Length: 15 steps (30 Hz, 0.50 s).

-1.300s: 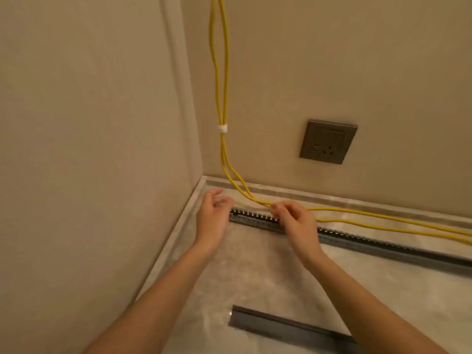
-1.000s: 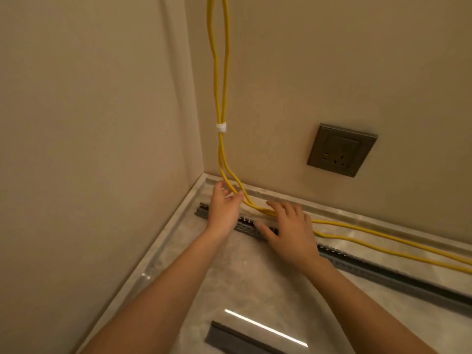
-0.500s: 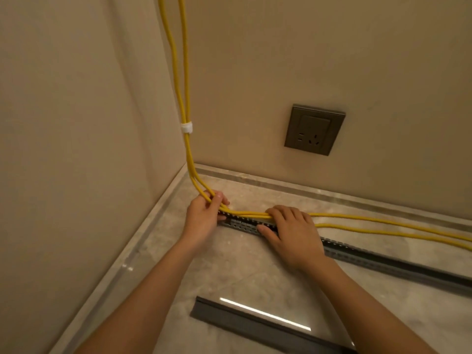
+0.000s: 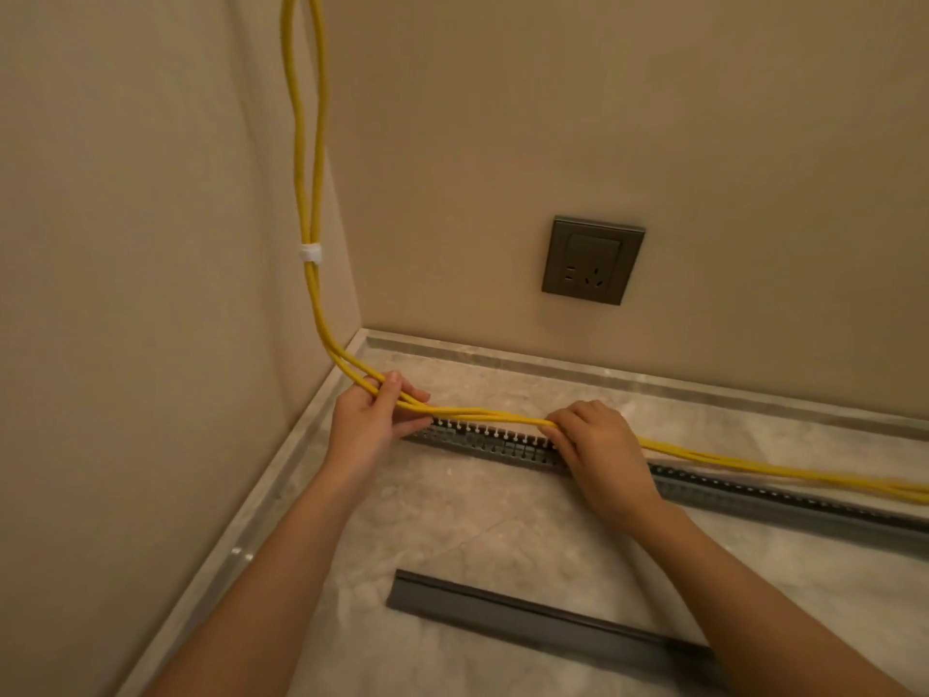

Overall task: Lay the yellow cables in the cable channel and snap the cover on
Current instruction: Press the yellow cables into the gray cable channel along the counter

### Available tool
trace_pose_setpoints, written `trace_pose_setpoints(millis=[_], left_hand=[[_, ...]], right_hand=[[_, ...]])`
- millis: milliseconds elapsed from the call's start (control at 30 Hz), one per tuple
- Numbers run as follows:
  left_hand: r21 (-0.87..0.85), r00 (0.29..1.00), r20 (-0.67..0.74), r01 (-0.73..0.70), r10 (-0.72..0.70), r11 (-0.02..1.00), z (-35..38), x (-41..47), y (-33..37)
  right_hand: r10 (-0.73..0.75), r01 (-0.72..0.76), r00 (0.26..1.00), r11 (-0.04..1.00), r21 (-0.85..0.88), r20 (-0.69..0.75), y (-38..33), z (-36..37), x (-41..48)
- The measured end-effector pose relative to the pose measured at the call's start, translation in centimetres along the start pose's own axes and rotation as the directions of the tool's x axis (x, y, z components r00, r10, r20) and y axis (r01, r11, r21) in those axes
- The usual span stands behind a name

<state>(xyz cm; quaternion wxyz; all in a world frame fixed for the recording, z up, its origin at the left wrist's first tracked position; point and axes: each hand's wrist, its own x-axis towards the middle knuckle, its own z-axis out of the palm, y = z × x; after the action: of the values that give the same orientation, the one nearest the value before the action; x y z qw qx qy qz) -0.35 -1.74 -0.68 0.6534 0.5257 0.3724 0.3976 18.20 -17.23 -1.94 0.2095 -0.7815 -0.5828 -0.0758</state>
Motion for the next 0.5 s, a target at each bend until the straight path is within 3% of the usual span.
trace_pose_setpoints(millis=[133, 233, 367, 500], left_hand=[[-0.093, 0.999, -0.012, -0.034, 0.033, 0.995, -0.2, 0.6, 0.9], [-0.134, 0.999, -0.02, -0.046, 0.044, 0.99, -0.9, 1.2, 1.7], [-0.182, 0.997, -0.078, -0.031, 0.017, 0.983, -2.4, 2.1, 2.2], [-0.076, 0.995, -0.098, 0.001, -0.009, 0.997, -3.3, 2.4, 1.5]], right_hand=[[-0.043, 0.032, 0.974, 0.998, -0.052, -0.222, -1.3, -1.6, 0.6], [-0.104, 0.103, 0.947, 0.994, -0.022, -0.303, -2.5, -2.7, 0.9], [-0.186, 0.197, 0.931, 0.98, 0.003, -0.313, -4.8, -3.3, 1.7], [-0.159, 0.181, 0.963, 0.98, 0.088, -0.219, -5.1, -2.4, 2.0]])
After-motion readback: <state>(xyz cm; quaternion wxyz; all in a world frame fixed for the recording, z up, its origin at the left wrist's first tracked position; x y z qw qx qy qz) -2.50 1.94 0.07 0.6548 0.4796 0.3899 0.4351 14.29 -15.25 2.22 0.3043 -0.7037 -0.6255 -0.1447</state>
